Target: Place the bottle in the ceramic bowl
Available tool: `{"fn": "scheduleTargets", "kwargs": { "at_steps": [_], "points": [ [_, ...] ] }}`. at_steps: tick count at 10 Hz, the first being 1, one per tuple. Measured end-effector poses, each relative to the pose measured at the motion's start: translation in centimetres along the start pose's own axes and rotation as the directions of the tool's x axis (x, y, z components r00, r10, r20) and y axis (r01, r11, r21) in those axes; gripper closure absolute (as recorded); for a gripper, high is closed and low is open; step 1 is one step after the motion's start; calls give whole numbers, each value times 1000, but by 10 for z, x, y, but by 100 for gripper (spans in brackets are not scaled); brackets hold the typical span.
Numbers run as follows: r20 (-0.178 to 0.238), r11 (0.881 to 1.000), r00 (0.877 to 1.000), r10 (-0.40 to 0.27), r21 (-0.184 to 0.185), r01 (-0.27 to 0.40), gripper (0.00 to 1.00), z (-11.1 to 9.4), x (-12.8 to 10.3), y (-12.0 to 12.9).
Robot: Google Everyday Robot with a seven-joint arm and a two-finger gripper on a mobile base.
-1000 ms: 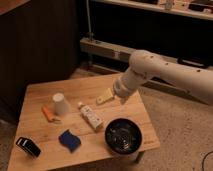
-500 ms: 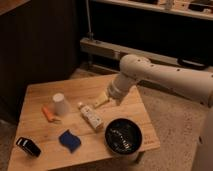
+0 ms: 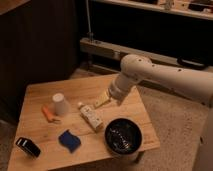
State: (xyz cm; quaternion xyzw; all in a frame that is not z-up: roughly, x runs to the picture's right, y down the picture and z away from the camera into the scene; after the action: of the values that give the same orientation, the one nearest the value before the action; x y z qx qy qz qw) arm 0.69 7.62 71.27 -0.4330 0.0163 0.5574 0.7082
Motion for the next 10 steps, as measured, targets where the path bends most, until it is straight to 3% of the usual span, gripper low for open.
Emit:
{"fn": "scheduleTargets", "kwargs": {
  "at_steps": [3, 5, 8, 10],
  "points": [
    [28, 994, 995, -92, -56, 93, 20, 37, 5, 2],
    [39, 981, 984, -173, -84, 176, 20, 52, 5, 15],
    [26, 950, 953, -303, -75, 304, 20, 78, -4, 43],
    [16, 934, 936, -353, -52, 353, 20, 101, -8, 45]
  ]
}}
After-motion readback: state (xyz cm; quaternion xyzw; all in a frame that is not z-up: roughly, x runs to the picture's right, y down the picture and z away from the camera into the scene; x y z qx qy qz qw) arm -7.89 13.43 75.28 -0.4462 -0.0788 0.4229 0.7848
